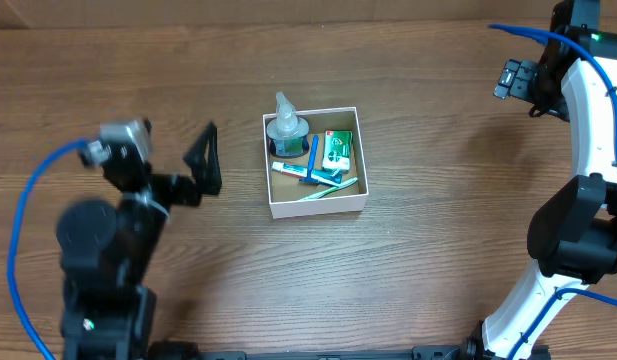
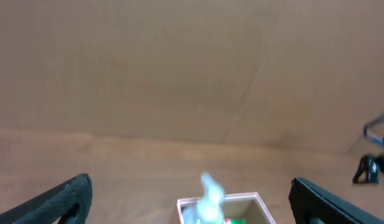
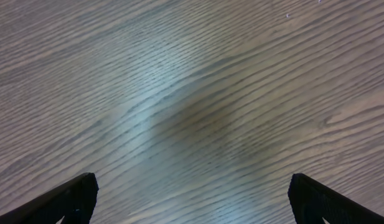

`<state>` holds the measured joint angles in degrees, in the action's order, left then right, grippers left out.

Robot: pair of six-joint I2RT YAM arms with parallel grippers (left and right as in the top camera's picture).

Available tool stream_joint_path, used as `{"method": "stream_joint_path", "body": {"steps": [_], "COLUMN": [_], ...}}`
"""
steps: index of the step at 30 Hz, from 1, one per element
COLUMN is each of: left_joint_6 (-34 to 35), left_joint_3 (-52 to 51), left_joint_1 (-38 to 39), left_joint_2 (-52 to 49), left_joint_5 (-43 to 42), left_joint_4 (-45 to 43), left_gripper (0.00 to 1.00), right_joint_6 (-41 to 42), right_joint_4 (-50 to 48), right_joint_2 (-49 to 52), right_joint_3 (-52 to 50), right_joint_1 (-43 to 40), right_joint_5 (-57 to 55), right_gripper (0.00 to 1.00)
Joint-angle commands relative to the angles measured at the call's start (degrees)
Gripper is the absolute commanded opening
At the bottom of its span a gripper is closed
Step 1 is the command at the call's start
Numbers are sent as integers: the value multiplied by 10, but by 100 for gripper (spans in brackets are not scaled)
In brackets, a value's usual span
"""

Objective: Pack container

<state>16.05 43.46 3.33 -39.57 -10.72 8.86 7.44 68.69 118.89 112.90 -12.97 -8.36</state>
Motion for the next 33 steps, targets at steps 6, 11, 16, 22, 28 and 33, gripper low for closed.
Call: {"method": "stream_joint_path", "body": {"steps": [6, 11, 16, 22, 28, 33], "left_joint_6": [-11, 7, 6, 2, -69, -42], "left_joint_3": [-254, -338, -392, -432, -432, -432], "left_joint_1": [-22, -39, -42, -42, -42, -42], "left_joint_2": [207, 309, 361, 394, 394, 393], "left_joint_5": [17, 17, 33, 78, 96, 94], "left_joint_4": [-61, -64, -64, -72, -44, -44], "left_gripper": [100, 100, 100, 100, 100, 100], "right_joint_6": [-1, -1, -1, -1, -1, -1], "right_joint_4": [-1, -1, -1, -1, -1, -1], "right_joint_2": [1, 1, 1, 1, 1, 1], "right_joint_3": [0, 0, 0, 0, 0, 0], "right_joint_1": [3, 3, 3, 3, 3, 3], "right_joint_5": [-6, -6, -6, -6, -6, -6], "right_gripper": [100, 100, 100, 100, 100, 100]}}
